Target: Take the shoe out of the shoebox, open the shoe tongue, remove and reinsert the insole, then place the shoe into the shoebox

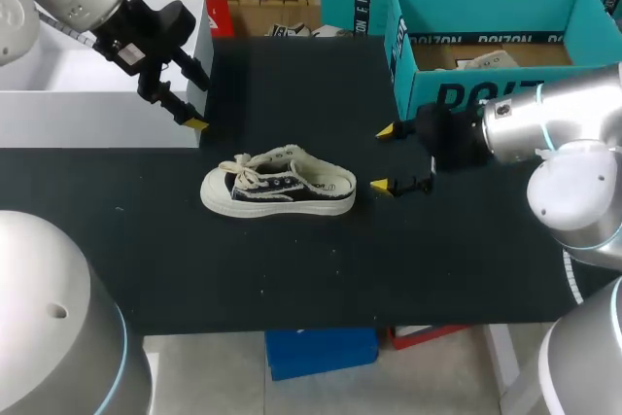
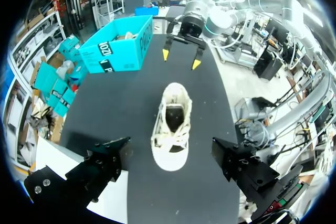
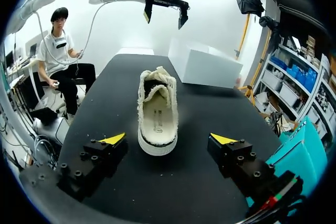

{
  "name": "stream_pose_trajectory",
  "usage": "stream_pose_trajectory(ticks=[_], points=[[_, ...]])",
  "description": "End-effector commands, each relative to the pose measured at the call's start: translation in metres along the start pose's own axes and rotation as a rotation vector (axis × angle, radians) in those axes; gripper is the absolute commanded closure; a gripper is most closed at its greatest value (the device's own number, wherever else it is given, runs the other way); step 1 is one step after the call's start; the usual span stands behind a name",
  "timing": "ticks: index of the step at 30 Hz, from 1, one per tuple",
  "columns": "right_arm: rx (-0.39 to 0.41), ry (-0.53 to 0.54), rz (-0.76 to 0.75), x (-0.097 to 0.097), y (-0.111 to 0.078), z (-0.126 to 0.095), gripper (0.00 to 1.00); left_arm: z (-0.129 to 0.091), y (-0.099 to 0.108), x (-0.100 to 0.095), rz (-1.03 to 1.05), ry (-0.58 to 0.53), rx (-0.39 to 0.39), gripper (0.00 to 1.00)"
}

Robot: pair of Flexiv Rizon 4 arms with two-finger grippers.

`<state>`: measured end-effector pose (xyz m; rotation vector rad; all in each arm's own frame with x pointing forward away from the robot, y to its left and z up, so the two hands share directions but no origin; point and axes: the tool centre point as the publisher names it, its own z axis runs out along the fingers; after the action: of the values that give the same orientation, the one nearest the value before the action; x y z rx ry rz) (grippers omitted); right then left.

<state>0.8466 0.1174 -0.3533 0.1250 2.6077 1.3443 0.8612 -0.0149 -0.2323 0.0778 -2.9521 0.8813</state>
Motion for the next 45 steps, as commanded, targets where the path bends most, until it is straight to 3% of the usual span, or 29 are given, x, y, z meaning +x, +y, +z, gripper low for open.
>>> stream_pose_trajectory(ticks=[1, 18, 45], points=[[-0.013, 0.022, -0.011, -0.002, -0.003, 0.023, 0.00, 0.001, 0.001, 0.000, 0.002, -0.003, 0.002, 0.00], [-0.016, 0.149, -0.012, 0.018, -0.015, 0.065, 0.00, 0.001, 0.001, 0.000, 0.002, -0.003, 0.002, 0.00], [-0.045, 0.181, 0.030, 0.012, -0.017, 0.101, 0.00, 0.001, 0.001, 0.000, 0.002, -0.003, 0.002, 0.00]])
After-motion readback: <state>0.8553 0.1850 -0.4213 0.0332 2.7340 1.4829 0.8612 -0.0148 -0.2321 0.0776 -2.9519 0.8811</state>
